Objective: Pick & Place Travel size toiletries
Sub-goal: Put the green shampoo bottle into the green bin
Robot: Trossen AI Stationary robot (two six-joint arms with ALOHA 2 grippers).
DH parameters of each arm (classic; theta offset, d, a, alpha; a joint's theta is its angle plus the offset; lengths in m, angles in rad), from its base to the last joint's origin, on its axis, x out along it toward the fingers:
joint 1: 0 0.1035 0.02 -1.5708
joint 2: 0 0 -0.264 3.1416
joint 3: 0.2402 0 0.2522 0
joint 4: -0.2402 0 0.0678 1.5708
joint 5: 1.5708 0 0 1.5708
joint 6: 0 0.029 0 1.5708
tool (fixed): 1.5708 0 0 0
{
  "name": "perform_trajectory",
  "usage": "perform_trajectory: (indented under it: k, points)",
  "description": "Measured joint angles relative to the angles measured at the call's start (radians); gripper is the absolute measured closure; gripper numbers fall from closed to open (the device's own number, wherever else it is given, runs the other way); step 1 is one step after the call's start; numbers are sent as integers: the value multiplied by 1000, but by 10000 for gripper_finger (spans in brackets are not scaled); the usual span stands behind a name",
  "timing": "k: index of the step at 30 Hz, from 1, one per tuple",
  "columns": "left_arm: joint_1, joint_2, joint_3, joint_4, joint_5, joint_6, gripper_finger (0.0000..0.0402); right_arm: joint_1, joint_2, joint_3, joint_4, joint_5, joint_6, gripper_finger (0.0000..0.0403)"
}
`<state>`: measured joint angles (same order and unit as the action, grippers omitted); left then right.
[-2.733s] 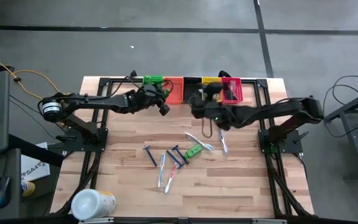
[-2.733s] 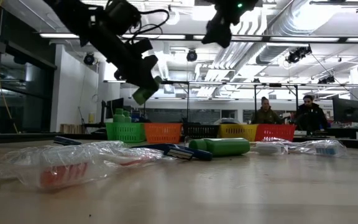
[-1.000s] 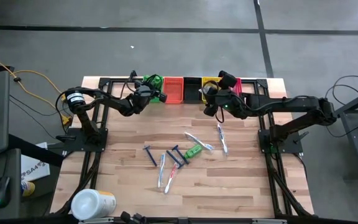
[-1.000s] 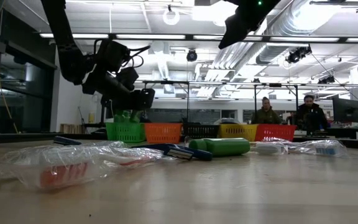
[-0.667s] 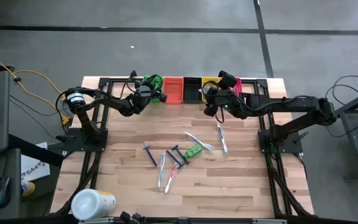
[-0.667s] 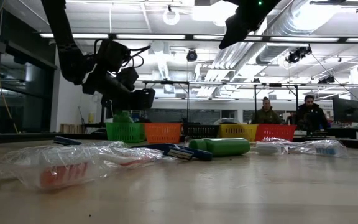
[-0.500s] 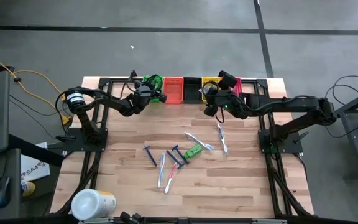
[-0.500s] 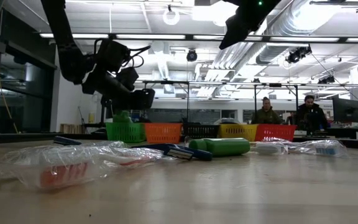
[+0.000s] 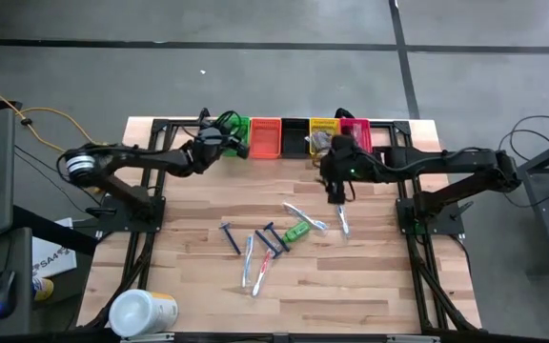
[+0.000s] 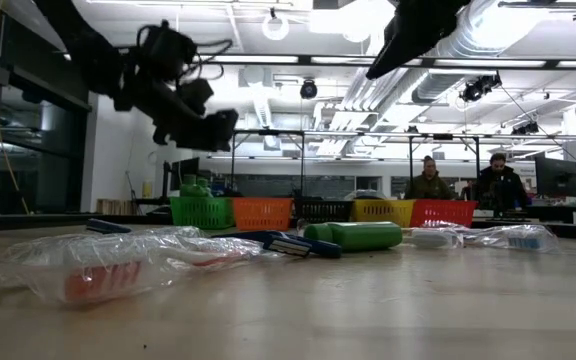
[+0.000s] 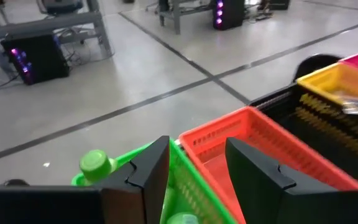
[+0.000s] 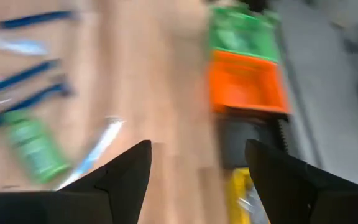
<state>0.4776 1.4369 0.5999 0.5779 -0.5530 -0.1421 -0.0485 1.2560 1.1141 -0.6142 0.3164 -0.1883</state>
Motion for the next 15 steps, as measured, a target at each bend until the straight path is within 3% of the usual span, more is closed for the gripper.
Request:
perform_trajectory:
  k: [3,9,15]
  points:
    - [-35,-67,1,-53,1,3,242,25,26,0,2,-113,-60,149]
    - [-111,-206,2,-177,1,5,242,69,138,0,24,-101,-72,149]
    - [-167,-359,3,-341,2,-29,242,69,317,57,33,-243,-116,149]
